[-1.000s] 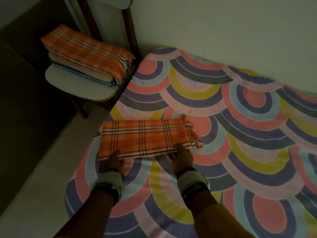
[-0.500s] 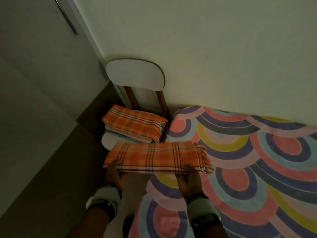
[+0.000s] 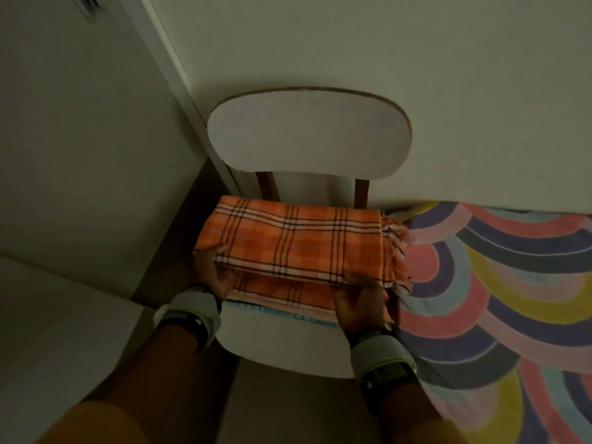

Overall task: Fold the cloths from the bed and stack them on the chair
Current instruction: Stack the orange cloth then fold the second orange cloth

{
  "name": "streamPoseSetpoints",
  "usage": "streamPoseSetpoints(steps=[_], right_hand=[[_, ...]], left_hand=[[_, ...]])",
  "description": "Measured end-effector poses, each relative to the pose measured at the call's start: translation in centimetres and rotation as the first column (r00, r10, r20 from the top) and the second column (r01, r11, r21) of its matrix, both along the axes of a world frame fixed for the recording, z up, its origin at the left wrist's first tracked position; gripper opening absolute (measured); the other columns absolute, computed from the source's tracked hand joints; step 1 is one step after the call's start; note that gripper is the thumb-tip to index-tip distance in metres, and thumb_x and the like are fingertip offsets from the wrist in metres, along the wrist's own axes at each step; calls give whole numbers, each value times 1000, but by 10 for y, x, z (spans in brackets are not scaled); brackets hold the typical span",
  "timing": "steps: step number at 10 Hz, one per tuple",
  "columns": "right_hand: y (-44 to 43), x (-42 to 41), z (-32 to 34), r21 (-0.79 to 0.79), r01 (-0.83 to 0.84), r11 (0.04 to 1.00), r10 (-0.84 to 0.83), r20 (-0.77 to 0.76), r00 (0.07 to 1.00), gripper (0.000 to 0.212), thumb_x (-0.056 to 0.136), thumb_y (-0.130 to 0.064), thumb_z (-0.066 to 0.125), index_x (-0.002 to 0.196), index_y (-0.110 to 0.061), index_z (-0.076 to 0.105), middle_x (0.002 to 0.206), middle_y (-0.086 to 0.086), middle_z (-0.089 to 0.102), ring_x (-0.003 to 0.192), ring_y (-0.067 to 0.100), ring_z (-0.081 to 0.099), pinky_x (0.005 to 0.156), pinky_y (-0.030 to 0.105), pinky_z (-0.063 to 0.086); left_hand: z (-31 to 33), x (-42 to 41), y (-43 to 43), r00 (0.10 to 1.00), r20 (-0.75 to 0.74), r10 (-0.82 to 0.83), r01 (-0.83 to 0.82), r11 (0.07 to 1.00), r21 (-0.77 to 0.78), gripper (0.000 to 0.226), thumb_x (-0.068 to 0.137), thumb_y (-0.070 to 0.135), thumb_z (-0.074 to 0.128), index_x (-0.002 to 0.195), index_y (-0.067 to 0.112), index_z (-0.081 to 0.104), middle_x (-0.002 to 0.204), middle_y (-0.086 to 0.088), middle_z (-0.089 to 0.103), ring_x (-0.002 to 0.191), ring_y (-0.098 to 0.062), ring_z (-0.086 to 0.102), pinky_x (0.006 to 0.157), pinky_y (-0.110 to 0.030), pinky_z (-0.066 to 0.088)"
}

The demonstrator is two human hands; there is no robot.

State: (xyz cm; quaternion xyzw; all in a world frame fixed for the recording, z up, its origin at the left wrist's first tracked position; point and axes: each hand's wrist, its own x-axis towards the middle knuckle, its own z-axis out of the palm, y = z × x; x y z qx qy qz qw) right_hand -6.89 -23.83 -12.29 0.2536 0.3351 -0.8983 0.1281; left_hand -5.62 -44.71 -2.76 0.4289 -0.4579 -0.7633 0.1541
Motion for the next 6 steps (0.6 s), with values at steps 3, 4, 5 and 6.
streamPoseSetpoints(steps=[3, 4, 5, 6], right_hand=[[-8, 25, -38, 59, 32, 998, -35, 60, 998, 47, 81, 9, 33, 114, -14, 59, 113, 7, 66, 100, 24, 65, 88, 40, 54], [-9, 23, -29, 80, 47, 996, -52, 68, 996, 55, 80, 1, 41, 133, -11, 47, 137, 20, 50, 122, 47, 46, 104, 62, 37], [-7, 26, -20, 84, 94, 992, -100, 81, 992, 51, 86, 6, 35, 131, -14, 49, 122, 15, 57, 113, 41, 50, 103, 59, 39], [-2, 29, -27, 176, 41, 984, -70, 166, 984, 42, 86, 5, 36, 116, -17, 55, 112, 13, 57, 105, 31, 52, 100, 54, 44]], left_hand=[[-102, -4, -41, 963, 246, -110, 86, 990, 108, 12, 85, 18, 55, 83, 29, 56, 77, 6, 44, 60, -15, 36, 54, -30, 35], [-88, -6, -38, 989, 141, -53, 35, 992, 123, 38, 84, 12, 53, 119, 27, 53, 104, 6, 55, 78, -17, 48, 70, -33, 41], [-83, 3, -31, 969, 244, -31, 13, 997, 75, 35, 87, 10, 52, 121, 20, 52, 104, 0, 51, 73, -19, 45, 61, -33, 39], [-81, 15, -16, 935, 356, -11, 76, 983, -168, 49, 89, 4, 54, 136, 8, 40, 124, -14, 49, 106, -35, 52, 85, -40, 42]])
